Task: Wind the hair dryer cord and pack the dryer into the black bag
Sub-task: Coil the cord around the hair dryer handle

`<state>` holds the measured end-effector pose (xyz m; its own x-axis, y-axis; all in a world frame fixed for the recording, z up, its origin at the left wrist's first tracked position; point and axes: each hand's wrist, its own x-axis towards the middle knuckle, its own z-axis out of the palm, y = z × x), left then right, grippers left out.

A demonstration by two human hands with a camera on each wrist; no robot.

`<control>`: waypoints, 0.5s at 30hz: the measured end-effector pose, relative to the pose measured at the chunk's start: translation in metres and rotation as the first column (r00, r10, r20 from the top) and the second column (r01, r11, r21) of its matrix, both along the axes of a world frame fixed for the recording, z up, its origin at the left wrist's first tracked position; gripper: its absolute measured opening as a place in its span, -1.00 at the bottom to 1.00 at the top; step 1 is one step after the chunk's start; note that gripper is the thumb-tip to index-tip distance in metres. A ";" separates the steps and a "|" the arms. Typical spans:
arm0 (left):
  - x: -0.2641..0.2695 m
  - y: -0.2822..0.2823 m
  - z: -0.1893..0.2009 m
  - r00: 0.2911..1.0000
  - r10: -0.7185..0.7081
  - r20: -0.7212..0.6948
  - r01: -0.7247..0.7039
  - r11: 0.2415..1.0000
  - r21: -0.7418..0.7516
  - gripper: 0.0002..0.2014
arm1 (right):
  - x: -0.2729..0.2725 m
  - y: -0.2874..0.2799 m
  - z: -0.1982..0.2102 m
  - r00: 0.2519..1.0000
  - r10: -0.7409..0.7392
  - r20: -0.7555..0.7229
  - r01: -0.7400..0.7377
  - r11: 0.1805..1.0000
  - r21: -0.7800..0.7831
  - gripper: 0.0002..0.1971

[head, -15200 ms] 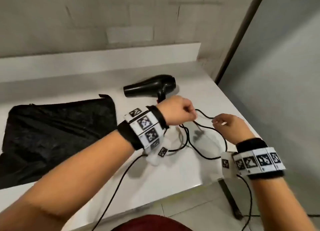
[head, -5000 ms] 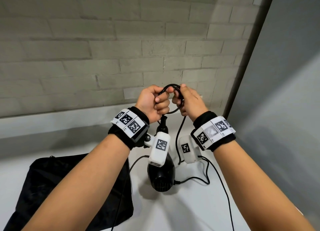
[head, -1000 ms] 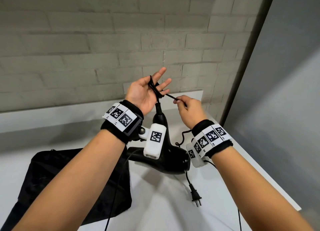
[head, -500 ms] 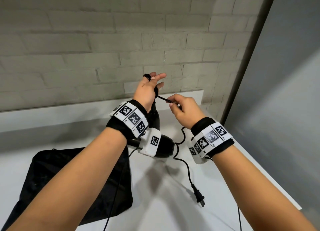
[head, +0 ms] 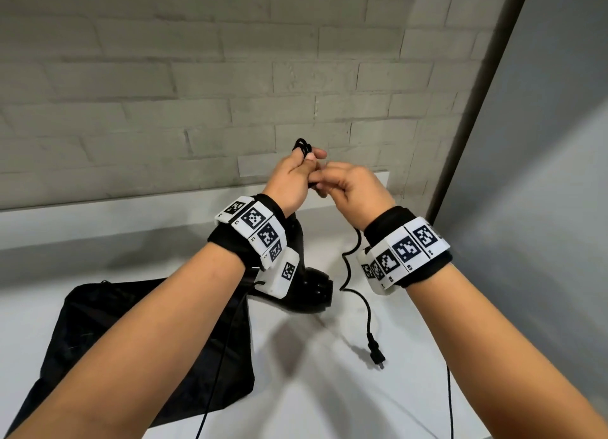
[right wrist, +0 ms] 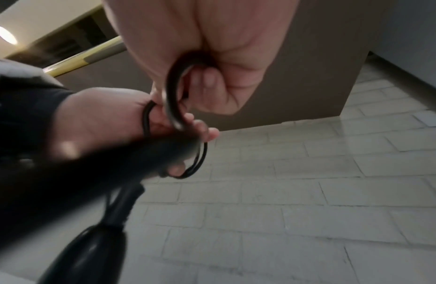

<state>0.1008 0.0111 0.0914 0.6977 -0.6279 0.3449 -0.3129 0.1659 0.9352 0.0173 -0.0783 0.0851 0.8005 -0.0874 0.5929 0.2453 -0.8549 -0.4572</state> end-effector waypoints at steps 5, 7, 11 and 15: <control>-0.007 0.001 0.005 0.982 -0.141 -0.122 0.144 0.989 0.017 -0.45 | 0.002 -0.008 0.009 0.986 -0.099 0.137 0.080 0.988 0.133 -0.83; -0.010 0.002 0.008 0.972 -0.199 -0.126 0.206 0.978 0.041 -0.42 | 0.001 -0.012 0.012 0.976 -0.136 0.168 0.103 0.977 0.188 -0.89; -0.013 0.004 0.013 0.949 -0.250 -0.192 0.263 0.964 0.043 -0.50 | 0.003 -0.020 0.015 0.970 -0.156 0.185 0.124 0.977 0.174 -0.87; -0.018 0.006 0.016 0.911 -0.287 -0.296 0.305 0.952 0.016 -0.53 | 0.013 -0.021 0.007 0.962 -0.172 0.211 0.120 0.964 0.236 -0.76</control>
<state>0.0830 0.0173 0.1076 0.5395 -0.8345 0.1123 0.0252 0.1493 0.9885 0.0300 -0.0996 0.0925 0.6151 -0.3413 0.7108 0.2450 -0.7741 -0.5837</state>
